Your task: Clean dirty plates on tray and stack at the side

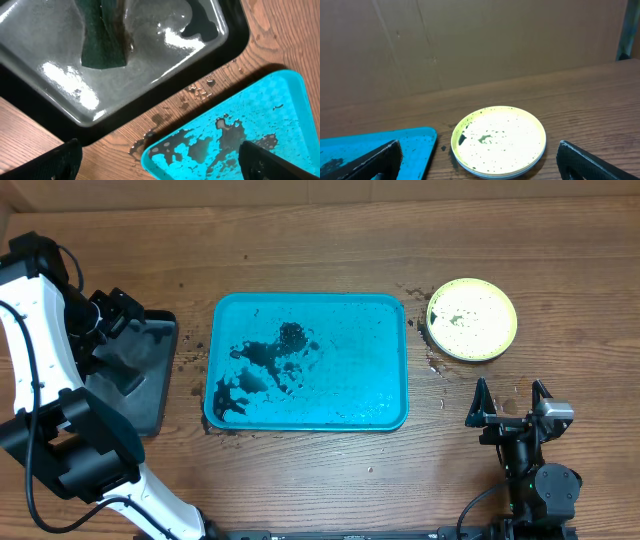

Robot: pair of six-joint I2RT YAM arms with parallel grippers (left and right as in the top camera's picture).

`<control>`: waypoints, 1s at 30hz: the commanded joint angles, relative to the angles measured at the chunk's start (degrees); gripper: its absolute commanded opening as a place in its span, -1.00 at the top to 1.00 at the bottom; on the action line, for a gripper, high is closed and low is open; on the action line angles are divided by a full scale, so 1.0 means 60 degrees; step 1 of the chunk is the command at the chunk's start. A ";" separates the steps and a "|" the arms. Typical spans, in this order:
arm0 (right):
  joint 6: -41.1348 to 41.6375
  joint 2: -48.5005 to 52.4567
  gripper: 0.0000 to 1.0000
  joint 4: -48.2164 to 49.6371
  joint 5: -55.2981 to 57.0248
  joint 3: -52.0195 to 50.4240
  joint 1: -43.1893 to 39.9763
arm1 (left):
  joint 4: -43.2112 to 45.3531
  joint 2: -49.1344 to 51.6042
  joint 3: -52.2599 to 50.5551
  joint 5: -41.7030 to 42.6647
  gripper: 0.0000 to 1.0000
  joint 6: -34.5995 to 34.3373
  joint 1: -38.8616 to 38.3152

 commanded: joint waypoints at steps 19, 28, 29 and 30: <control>0.0029 -0.0113 -1.00 0.0051 0.0098 -0.0102 0.0062 | 0.6969 -0.5825 -0.7621 -0.1497 -1.00 0.2557 -0.3818; 0.0029 -0.0113 -1.00 0.0051 0.0102 -0.0102 0.0062 | 1.1366 -0.6910 -1.1475 -0.0907 -0.99 0.2758 -0.3927; 0.0029 -0.0113 -1.00 0.0051 0.0102 -0.0102 0.0062 | 1.1726 -0.7125 -1.1897 -0.0798 -1.00 0.2758 -0.3923; 0.0029 -0.0113 -1.00 0.0051 0.0102 -0.0102 0.0062 | 1.2036 -0.7344 -1.2302 -0.0739 -0.99 0.2758 -0.3923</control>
